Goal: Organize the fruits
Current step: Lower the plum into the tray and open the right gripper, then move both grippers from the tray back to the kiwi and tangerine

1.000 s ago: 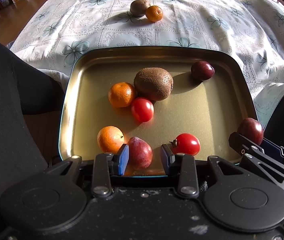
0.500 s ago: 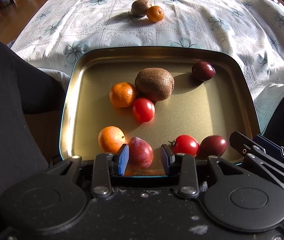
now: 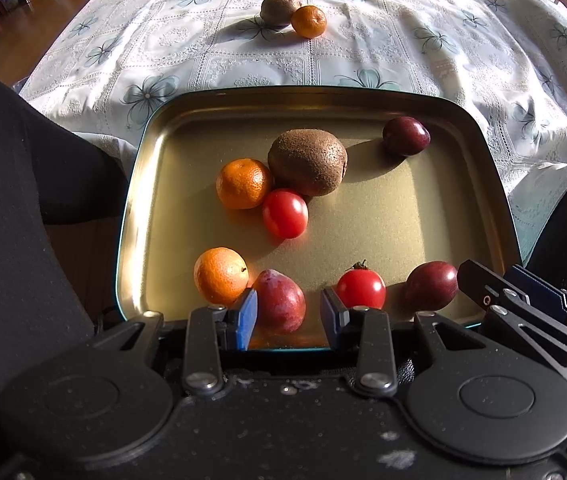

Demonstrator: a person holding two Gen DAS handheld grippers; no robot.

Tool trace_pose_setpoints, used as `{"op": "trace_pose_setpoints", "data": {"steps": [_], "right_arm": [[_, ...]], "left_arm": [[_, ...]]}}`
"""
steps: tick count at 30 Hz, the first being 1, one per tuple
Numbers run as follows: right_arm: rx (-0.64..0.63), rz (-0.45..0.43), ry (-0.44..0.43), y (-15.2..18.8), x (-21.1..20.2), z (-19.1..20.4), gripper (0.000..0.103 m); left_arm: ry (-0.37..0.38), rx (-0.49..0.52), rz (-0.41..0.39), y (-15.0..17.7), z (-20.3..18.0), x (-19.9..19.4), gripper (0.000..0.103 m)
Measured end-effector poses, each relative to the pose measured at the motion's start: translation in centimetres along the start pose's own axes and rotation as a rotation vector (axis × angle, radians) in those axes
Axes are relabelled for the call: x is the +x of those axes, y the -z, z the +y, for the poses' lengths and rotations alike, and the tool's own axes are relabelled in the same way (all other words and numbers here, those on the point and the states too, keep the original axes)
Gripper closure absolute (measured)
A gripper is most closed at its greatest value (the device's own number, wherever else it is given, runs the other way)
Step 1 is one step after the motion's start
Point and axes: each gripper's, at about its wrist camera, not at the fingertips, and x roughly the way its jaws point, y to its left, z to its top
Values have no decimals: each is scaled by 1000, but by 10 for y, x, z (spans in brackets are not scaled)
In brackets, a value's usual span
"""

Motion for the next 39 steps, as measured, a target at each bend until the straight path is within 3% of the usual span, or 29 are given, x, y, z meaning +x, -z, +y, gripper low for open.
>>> {"op": "trace_pose_setpoints", "data": {"steps": [20,34,39], "right_arm": [[-40,28,36,0,4,6,58],[-126,247,72,-23,25,23,58],[-82,308,65,-41,30,14,58]], "left_arm": [[6,-12,30,-1,0,5,66],[25,-59,42,-15,11,2,66],[25,-43,33,-30,12,-1,66]]}}
